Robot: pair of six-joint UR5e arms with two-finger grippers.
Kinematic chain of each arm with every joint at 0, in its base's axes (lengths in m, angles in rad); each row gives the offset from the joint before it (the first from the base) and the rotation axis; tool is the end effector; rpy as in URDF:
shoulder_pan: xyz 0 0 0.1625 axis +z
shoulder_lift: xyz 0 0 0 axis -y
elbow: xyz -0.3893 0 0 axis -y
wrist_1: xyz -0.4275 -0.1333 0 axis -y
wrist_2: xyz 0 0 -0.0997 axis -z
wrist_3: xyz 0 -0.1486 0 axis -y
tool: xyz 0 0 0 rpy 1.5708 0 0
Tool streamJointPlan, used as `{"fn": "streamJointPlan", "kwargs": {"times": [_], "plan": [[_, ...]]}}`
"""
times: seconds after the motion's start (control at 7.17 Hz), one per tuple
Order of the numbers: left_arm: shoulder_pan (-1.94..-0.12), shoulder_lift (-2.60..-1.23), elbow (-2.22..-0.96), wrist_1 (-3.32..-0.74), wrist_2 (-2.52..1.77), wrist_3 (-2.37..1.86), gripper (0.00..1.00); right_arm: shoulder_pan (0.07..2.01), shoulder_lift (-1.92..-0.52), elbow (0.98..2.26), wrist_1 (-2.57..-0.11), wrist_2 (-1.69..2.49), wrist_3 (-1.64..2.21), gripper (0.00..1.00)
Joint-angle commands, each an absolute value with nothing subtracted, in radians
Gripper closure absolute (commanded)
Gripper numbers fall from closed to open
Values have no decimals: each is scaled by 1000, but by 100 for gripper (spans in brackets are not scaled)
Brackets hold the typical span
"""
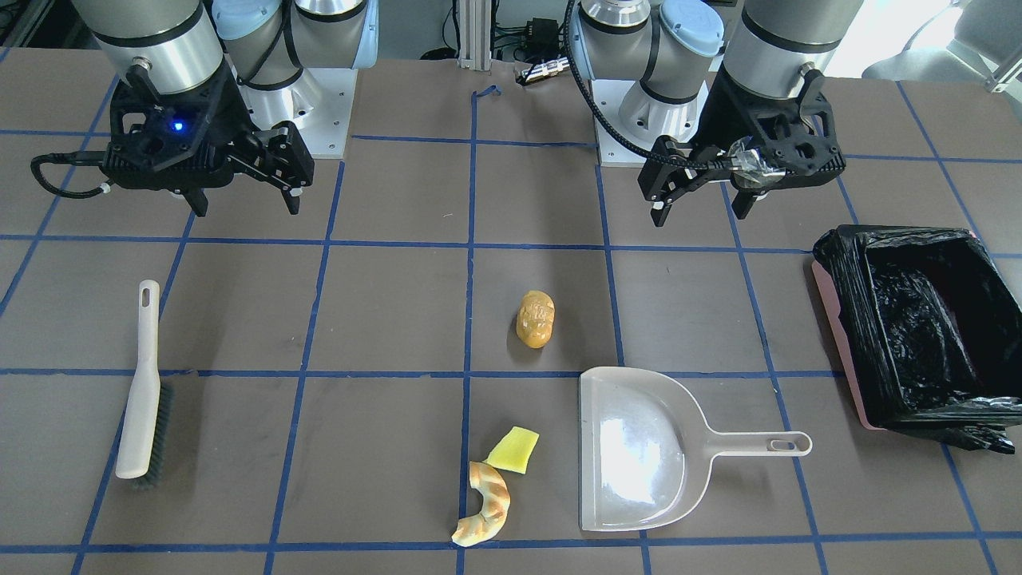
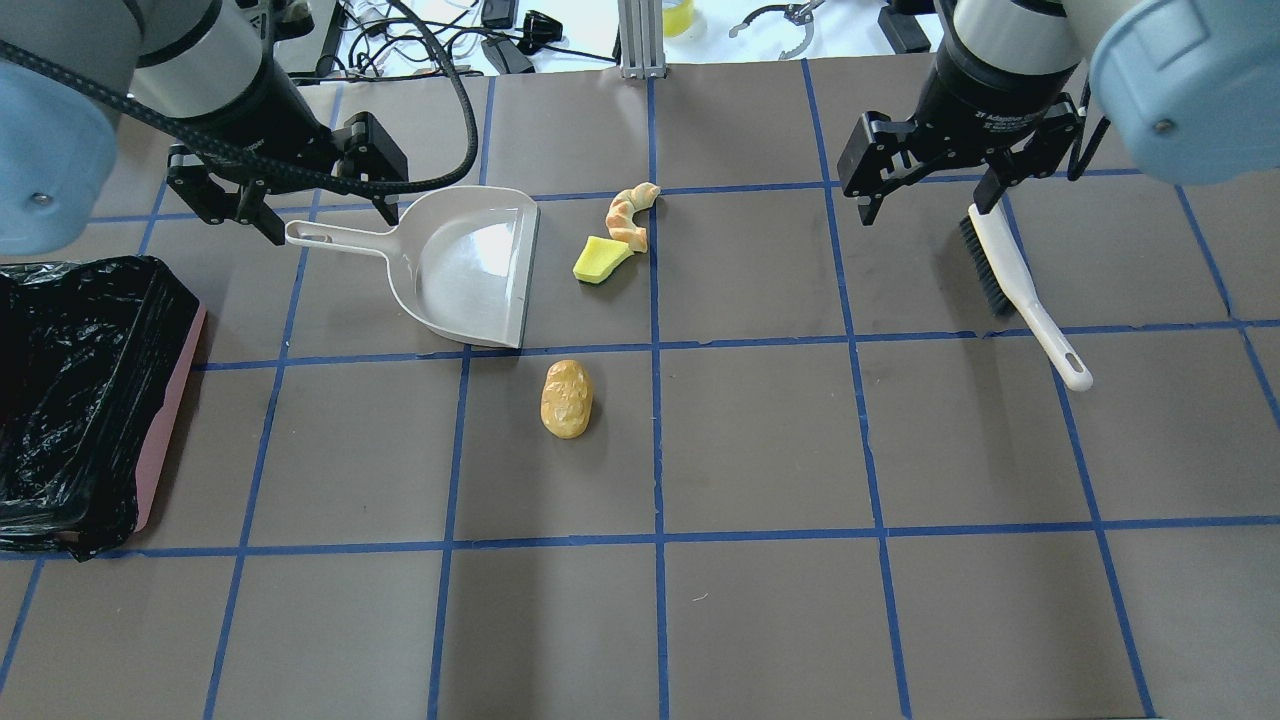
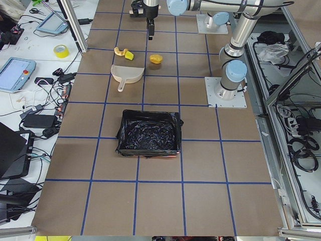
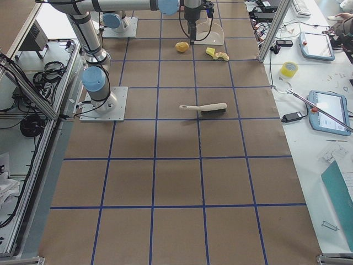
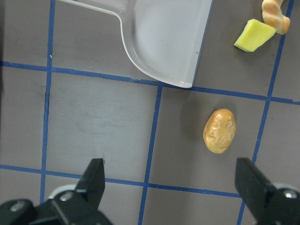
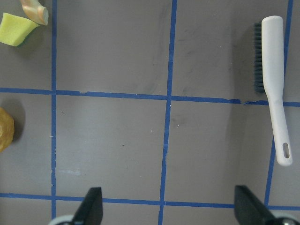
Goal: Sweep and dump trash into bin
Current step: 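Lower the left gripper onto the dustpan handle and the right onto the brush handle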
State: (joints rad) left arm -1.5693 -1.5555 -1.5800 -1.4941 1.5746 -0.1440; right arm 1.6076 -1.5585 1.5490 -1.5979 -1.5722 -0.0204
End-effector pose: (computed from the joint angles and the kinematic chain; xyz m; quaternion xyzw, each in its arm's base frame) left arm -0.1319 -0.5334 0.4145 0.0727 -0.9965 0.0414 0.0011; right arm 0.1528 -0.5321 0.4110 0.0286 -0.9994 0.0183 0.0006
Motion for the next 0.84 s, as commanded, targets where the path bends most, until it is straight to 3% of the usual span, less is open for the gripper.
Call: {"fn": "streamJointPlan", "kwargs": {"times": [0.0,0.42,0.7], "plan": [[-1569,-1552,-1580,-1494,1581,-144,0,1599,-1555,1549,-1598,-1571,-24,0],[-1563,-1577,-1600,-1470,1577,-47,0,1476,-1549,1581,-1601,-1581,-81,0],[-1493,-1639,-1664,-1297,1577,193,0,1326,-1548,1670,-1650,-1565,-262,1]]}}
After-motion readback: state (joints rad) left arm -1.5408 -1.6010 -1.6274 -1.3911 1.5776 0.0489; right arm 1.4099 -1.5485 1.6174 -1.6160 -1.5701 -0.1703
